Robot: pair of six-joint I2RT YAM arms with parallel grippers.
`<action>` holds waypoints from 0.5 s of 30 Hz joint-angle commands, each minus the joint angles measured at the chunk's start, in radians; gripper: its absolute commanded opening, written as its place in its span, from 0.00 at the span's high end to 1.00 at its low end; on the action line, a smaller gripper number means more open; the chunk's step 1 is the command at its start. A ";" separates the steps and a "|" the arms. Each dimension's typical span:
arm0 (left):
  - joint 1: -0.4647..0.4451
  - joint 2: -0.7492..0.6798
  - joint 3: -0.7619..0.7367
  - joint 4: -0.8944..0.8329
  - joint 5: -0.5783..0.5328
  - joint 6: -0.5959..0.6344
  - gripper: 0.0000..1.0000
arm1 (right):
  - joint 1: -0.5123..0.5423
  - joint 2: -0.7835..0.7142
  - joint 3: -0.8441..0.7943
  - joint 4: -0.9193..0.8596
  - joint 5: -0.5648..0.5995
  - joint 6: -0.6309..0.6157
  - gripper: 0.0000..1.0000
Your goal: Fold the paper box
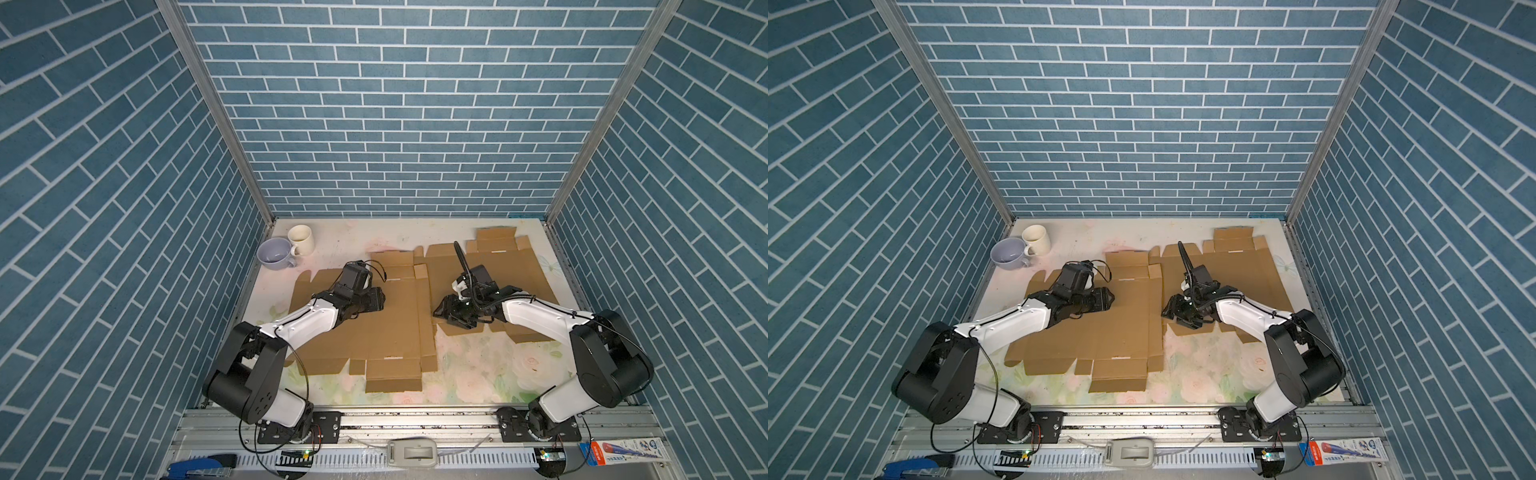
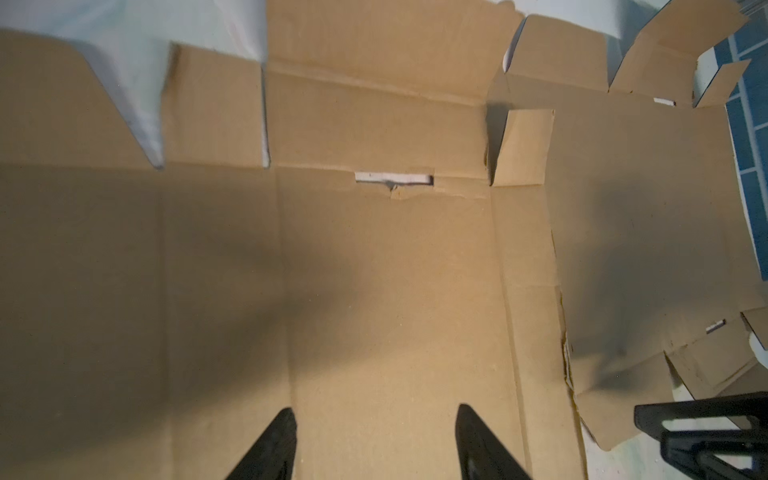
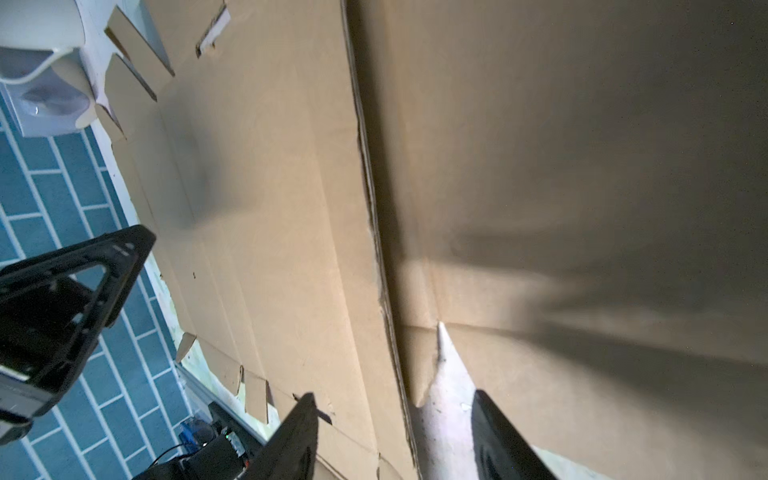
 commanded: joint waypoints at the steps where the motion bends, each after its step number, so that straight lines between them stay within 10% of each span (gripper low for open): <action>1: -0.008 0.027 -0.037 0.062 0.052 -0.031 0.41 | 0.011 0.044 0.044 0.035 -0.053 0.039 0.41; 15: -0.008 0.128 -0.167 0.187 0.077 -0.069 0.56 | 0.015 0.244 0.199 0.108 -0.061 0.008 0.45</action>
